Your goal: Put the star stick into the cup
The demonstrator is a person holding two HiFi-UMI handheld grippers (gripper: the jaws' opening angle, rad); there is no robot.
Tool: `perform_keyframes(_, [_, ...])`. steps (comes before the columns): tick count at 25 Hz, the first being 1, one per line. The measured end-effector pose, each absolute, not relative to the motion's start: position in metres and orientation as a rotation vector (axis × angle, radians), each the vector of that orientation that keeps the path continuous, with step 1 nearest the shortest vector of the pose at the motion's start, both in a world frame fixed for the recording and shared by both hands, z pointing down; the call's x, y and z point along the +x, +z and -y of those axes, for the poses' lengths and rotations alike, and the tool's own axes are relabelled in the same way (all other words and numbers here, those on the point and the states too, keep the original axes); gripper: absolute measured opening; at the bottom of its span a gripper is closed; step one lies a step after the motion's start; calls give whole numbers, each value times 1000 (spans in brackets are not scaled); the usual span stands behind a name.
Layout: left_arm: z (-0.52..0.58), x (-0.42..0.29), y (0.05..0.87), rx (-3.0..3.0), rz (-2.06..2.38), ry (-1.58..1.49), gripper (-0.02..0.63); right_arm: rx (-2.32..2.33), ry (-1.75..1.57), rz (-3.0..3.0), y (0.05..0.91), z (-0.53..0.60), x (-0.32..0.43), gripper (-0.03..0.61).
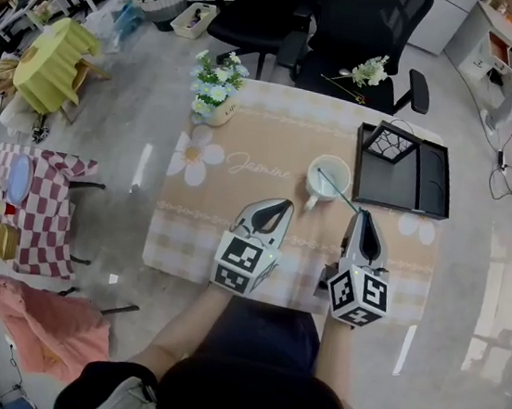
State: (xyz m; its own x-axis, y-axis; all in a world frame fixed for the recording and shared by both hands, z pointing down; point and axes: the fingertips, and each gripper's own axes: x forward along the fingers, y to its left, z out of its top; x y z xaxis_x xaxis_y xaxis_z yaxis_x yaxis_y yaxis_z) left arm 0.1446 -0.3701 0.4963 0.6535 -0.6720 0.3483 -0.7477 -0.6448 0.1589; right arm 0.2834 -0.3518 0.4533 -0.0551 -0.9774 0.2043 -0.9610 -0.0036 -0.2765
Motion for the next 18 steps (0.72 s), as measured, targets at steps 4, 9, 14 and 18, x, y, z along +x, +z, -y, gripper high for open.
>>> perform_keyframes(4, [367, 147, 494, 2593, 1128, 370, 9, -2118, -535, -2185, 452, 349, 283, 45])
perform_keyframes(9, [363, 147, 493, 2606, 1113, 359, 9, -2117, -526, -2179, 449, 345, 282, 76])
perform_keyframes(14, [358, 149, 488, 2628, 1083, 348, 9, -2135, -495, -2152, 441, 337, 282, 80])
perform_keyframes(18, [350, 156, 485, 2659, 1033, 333, 9, -2153, -447, -2116, 431, 325, 284, 80])
